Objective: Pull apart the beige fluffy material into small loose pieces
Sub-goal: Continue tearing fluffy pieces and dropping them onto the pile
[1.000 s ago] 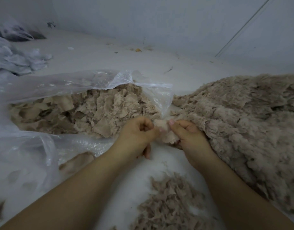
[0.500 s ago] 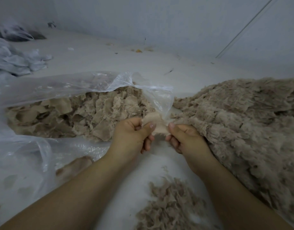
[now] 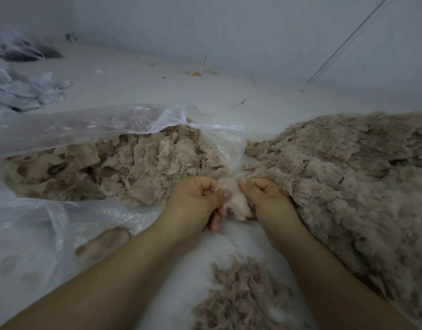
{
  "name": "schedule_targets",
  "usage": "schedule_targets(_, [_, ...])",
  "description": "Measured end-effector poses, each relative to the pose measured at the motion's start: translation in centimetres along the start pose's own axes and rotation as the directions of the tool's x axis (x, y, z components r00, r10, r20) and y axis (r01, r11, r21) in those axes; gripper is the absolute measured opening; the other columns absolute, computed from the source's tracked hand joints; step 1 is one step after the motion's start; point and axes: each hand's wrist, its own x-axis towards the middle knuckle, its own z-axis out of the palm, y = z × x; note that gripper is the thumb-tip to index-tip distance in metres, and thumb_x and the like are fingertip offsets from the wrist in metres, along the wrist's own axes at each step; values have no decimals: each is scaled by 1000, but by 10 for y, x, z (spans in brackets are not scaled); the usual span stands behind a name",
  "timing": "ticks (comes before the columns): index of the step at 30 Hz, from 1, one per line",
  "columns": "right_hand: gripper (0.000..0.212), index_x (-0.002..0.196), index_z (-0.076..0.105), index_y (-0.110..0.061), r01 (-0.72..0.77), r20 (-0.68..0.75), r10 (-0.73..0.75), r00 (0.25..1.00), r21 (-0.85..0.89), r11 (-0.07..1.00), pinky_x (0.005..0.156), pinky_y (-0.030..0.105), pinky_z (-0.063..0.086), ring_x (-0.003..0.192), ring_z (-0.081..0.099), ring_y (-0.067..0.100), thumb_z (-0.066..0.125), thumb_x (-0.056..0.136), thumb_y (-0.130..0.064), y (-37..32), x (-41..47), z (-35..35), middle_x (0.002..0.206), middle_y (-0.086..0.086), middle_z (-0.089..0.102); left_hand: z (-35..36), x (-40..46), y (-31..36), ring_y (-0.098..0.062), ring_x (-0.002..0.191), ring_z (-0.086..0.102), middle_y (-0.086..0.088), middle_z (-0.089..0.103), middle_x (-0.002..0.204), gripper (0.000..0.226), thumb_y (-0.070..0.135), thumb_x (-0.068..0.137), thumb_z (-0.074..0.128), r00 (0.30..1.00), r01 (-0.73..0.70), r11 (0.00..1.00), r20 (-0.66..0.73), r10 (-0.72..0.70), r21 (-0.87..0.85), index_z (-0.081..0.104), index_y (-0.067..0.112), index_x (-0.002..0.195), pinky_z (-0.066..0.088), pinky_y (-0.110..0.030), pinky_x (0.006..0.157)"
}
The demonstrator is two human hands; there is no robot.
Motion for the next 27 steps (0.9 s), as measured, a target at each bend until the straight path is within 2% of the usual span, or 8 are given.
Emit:
schedule_targets(3, [37,72,59,-10,-21,-55,23,998,30,999,37,14,26,36,28,0,45,102,-27,1,2,-1,47,-7,34,-13,6,3,-12,29,39,-2,53,45,27,-4,91,60,961,-117,993,-257,107,-22,55,14,71,29,-15,33])
schedule_targets(6, [38,77,62,-8,-4,-24,4,1000,13,1000,36,12,24,35,27,1,42,104,-27,3,2,-2,49,-6,35,-41,12,13,-8,43,44,9,51,50,29,3,85,67,754,-277,866,-465,465,416,60,27,71,35,-20,42])
schedule_targets(9, [40,73,58,-10,-35,-61,38,997,41,999,36,12,26,34,28,1,42,104,-29,2,2,0,49,-5,36,-66,13,23,-28,60,58,-2,61,67,15,5,78,66,651,27,360,-290,701,933,66,20,78,35,-28,53])
schedule_targets(12, [42,68,53,-11,-55,-100,63,993,83,995,35,13,25,34,27,1,41,104,-30,0,2,0,52,-1,34,-68,9,25,-34,73,63,-11,62,78,12,4,74,63,846,276,7,-247,472,961,70,11,81,37,-31,55])
schedule_targets(15, [44,67,53,-12,-44,-147,57,988,92,995,37,17,22,36,25,3,40,104,-33,0,1,1,53,-1,35,-63,5,25,-32,85,60,-10,61,88,12,14,76,64,912,308,35,-306,275,951,66,10,87,49,-35,64])
schedule_targets(21, [53,62,54,-13,-29,-237,68,969,163,986,36,16,20,36,24,3,36,103,-41,0,0,3,46,-6,36,-25,6,37,-35,72,57,-9,53,85,5,9,79,57,842,34,68,-65,535,997,60,9,76,30,-30,46])
schedule_targets(24, [54,63,54,-14,-48,-236,85,968,158,986,37,17,21,36,24,3,33,103,-43,0,0,4,45,-7,36,-2,24,28,-30,81,61,-6,63,87,13,10,84,54,914,-153,272,32,404,950,66,12,86,51,-39,64])
schedule_targets(27, [54,64,51,-11,-43,-221,85,972,189,981,37,17,20,37,23,4,30,104,-42,-4,0,5,44,-7,33,24,46,18,-29,102,59,-12,65,110,31,4,85,56,936,-301,411,184,300,861,65,9,114,50,-37,85])
